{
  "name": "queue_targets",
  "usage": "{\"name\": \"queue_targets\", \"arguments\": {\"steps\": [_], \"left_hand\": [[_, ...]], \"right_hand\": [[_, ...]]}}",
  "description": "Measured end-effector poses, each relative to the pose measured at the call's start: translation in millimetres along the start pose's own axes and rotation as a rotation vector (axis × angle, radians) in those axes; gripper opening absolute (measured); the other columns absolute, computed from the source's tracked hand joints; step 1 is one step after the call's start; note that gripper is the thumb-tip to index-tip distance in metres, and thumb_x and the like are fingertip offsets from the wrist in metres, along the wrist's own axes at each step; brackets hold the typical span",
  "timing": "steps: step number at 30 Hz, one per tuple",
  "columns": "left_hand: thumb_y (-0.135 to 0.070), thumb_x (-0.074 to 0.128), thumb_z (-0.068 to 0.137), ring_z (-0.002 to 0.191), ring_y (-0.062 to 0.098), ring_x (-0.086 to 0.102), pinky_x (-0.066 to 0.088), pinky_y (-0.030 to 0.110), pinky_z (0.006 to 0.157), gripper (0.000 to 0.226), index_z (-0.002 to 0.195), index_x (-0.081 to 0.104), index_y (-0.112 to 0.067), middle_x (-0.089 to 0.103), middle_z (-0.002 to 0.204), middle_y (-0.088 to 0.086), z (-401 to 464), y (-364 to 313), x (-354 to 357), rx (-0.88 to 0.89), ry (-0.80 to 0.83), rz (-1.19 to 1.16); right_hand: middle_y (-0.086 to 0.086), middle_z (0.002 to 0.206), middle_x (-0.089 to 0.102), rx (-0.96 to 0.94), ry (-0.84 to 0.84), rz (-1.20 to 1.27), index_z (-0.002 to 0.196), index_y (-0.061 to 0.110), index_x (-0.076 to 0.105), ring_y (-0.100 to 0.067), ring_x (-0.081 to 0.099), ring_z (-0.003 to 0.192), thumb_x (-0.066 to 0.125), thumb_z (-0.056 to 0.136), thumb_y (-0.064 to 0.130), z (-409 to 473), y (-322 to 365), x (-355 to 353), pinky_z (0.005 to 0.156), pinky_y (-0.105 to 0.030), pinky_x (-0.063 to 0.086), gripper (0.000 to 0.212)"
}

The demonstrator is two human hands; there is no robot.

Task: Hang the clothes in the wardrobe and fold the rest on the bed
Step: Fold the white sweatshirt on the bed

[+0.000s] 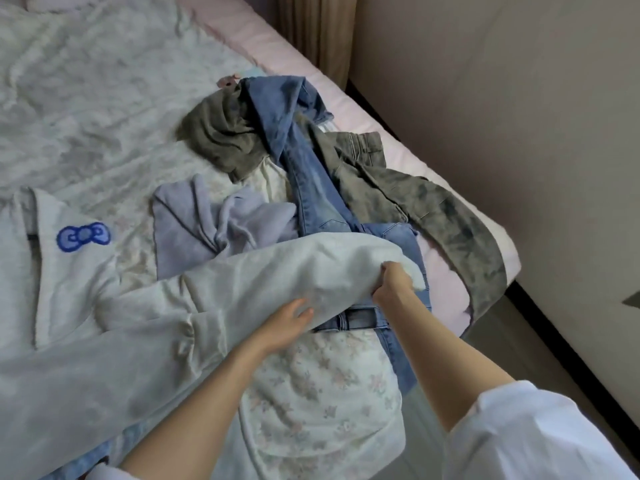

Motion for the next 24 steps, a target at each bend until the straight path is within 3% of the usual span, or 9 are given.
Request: {"name": "queue_targets", "arguments": {"steps": [4,7,8,12,15,17,19,22,24], "left_hand": [[-0.032,0.040,0.100,0.112,0.015,0.050,0.037,0.027,0.093,0.038,0.135,0.046,-0.015,0.049,0.137,0.004,-14,-12,-49,-0.033,-0.200,-0.364],[-0.040,0.038,0.099,0.109,0.021,0.054,0.042,0.040,0.093,0.038,0.128,0.049,-0.018,0.053,0.127,0.002,-32,-9,-87,-0.058,-0.268,-0.759],[-0.045,0.038,0.098,0.107,0.022,0.056,0.044,0.041,0.090,0.040,0.126,0.051,-0.019,0.056,0.124,0.002,-41,-9,-102,-0.041,-0.286,-0.869],[-0.071,0.053,0.071,0.094,0.029,0.066,0.051,0.047,0.081,0.061,0.106,0.067,-0.023,0.068,0.106,0.008,-88,8,-161,0.128,-0.268,-1.236],[-0.066,0.055,0.076,0.091,0.026,0.069,0.053,0.042,0.078,0.058,0.107,0.070,-0.020,0.070,0.104,0.009,-124,42,-182,0.109,-0.261,-1.270],[-0.030,0.061,0.089,0.085,0.024,0.069,0.055,0.036,0.068,0.029,0.113,0.064,-0.014,0.068,0.107,0.011,-154,95,-202,0.047,-0.515,-1.210],[-0.006,0.059,0.089,0.086,0.026,0.063,0.052,0.033,0.064,0.026,0.116,0.061,-0.007,0.066,0.100,0.011,-179,140,-217,0.000,-0.760,-1.198],[-0.003,0.055,0.091,0.078,0.018,0.062,0.051,0.025,0.055,0.026,0.116,0.060,-0.006,0.064,0.088,0.002,-226,205,-239,0.021,-0.928,-1.267],[-0.005,0.054,0.093,0.076,0.015,0.062,0.051,0.026,0.057,0.027,0.119,0.059,-0.007,0.064,0.089,0.001,-255,249,-253,0.013,-0.994,-1.279]], "right_hand": [[-0.012,0.107,0.061,-0.456,-0.017,-0.266,0.118,0.001,0.053,-0.027,0.058,0.095,0.040,0.094,0.008,-36,38,34,0.086,-0.035,0.046,0.029],[-0.003,0.094,0.061,-0.889,0.132,-0.469,0.128,0.010,0.048,-0.015,0.058,0.079,0.038,0.091,0.008,-98,44,73,0.062,-0.022,0.043,0.038],[-0.003,0.088,0.059,-1.042,0.208,-0.573,0.130,0.013,0.047,-0.016,0.054,0.073,0.039,0.090,0.006,-121,38,89,0.058,-0.025,0.040,0.041],[-0.015,0.091,0.055,-1.476,0.458,-1.122,0.139,0.018,0.045,-0.032,0.048,0.087,0.050,0.086,0.009,-199,-37,138,0.072,-0.038,0.034,0.054],[-0.011,0.088,0.056,-1.599,0.705,-1.296,0.132,0.021,0.055,-0.031,0.052,0.085,0.052,0.085,0.013,-248,-112,152,0.075,-0.040,0.038,0.047],[-0.007,0.078,0.057,-1.725,0.755,-1.259,0.120,0.018,0.065,-0.028,0.056,0.074,0.058,0.079,0.010,-280,-153,157,0.071,-0.037,0.044,0.043],[-0.002,0.073,0.056,-1.783,0.652,-1.287,0.113,0.019,0.068,-0.026,0.057,0.070,0.065,0.069,0.009,-291,-174,161,0.070,-0.035,0.046,0.045],[-0.003,0.079,0.058,-1.731,0.456,-1.429,0.108,0.018,0.067,-0.026,0.058,0.076,0.068,0.064,0.007,-297,-214,170,0.077,-0.039,0.046,0.046],[-0.004,0.086,0.060,-1.691,0.360,-1.580,0.100,0.017,0.068,-0.026,0.058,0.083,0.067,0.068,0.009,-294,-237,176,0.082,-0.038,0.044,0.033]]}}
Point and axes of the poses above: each hand's wrist, its own z-axis towards the middle knuckle, its own x-axis out of the palm, y = z × x, the point moved 8 cm from there along z, towards the middle knuckle
